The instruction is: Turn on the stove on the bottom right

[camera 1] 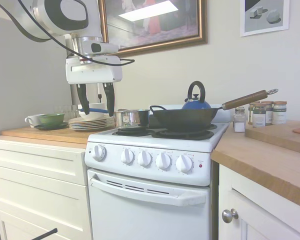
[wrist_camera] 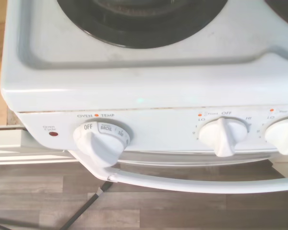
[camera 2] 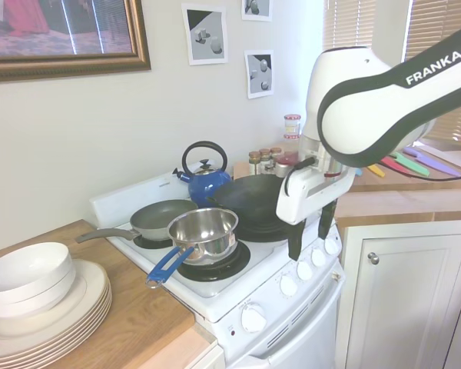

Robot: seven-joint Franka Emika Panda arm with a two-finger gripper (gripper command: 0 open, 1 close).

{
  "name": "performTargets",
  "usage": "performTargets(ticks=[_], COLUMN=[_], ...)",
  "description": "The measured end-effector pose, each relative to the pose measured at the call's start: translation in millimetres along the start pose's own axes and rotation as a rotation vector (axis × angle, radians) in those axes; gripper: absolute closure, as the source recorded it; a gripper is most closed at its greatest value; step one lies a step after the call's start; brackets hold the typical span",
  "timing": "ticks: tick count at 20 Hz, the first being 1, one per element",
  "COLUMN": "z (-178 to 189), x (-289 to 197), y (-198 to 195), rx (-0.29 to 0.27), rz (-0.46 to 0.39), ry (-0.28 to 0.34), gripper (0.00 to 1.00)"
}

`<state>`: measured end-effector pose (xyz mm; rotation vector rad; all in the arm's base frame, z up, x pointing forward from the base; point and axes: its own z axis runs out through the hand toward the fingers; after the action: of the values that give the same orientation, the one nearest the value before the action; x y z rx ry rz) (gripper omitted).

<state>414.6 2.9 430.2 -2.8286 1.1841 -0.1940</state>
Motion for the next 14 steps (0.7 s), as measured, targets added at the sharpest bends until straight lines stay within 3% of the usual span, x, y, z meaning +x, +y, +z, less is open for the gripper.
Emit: performTargets(ticks=[14], z=[39], x=[34], y=[32], rx=[-0.060], rz=[0.002], ry=[-0.054], gripper=[0.00])
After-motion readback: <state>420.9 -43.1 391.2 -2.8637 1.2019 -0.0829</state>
